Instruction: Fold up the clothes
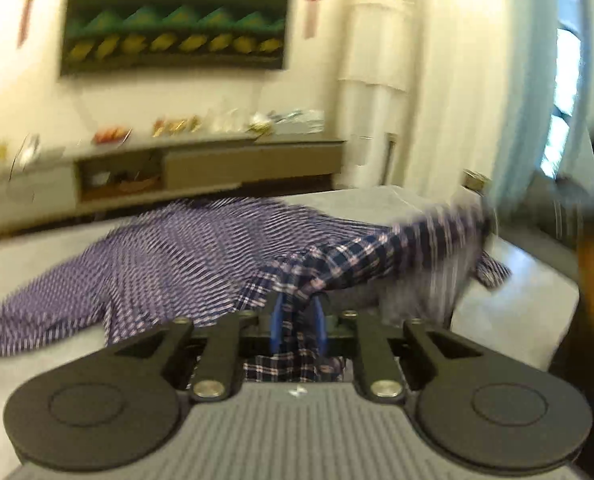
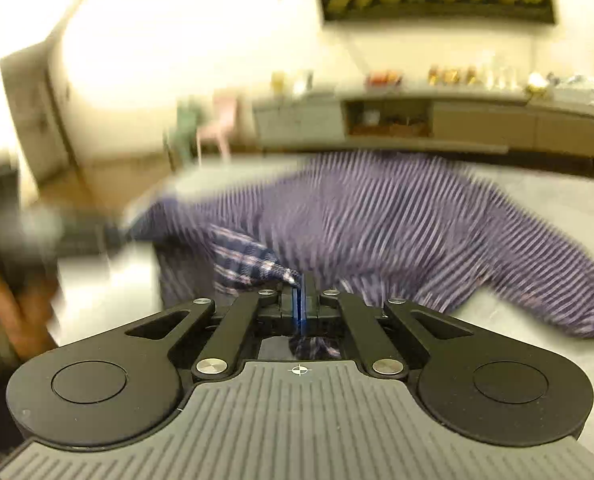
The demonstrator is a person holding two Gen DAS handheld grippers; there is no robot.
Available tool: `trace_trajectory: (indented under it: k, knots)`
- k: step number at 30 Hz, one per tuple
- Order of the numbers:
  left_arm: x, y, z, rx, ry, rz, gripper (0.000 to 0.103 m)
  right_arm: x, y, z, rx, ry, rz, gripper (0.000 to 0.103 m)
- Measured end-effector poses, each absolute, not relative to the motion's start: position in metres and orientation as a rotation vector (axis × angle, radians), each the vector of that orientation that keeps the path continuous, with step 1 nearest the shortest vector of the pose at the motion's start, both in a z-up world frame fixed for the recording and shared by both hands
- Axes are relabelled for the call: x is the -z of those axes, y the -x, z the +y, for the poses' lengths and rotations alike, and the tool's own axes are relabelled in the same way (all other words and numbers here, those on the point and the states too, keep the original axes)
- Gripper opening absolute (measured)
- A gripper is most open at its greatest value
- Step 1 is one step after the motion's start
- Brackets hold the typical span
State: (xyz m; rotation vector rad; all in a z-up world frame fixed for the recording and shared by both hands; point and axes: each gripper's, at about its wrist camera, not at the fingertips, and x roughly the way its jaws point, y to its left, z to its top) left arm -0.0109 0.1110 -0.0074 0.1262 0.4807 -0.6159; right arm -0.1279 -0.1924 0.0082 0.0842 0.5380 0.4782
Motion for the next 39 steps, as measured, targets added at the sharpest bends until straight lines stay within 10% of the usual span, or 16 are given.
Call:
trace_trajectory:
  k: [19, 32, 35, 39]
  knots:
    - [0.122, 0.034, 0.031, 0.673, -0.594, 0.74, 0.027, 0.0, 0.172, -0.299, 0.003, 0.069, 0.532, 0.0]
    - [0.104, 0.041, 0.057, 0.605, -0.543, 0.732, 0.037, 0.045, 0.132, -0.296, 0.037, 0.037, 0.595, 0.0]
    - [0.098, 0.042, 0.062, 0.607, -0.508, 0.724, 0.038, 0.053, 0.13, -0.29, 0.089, 0.125, 0.617, 0.037]
    - [0.097, 0.036, 0.071, 0.61, -0.426, 0.737, 0.042, 0.033, 0.155, -0.272, 0.14, 0.166, 0.442, 0.044]
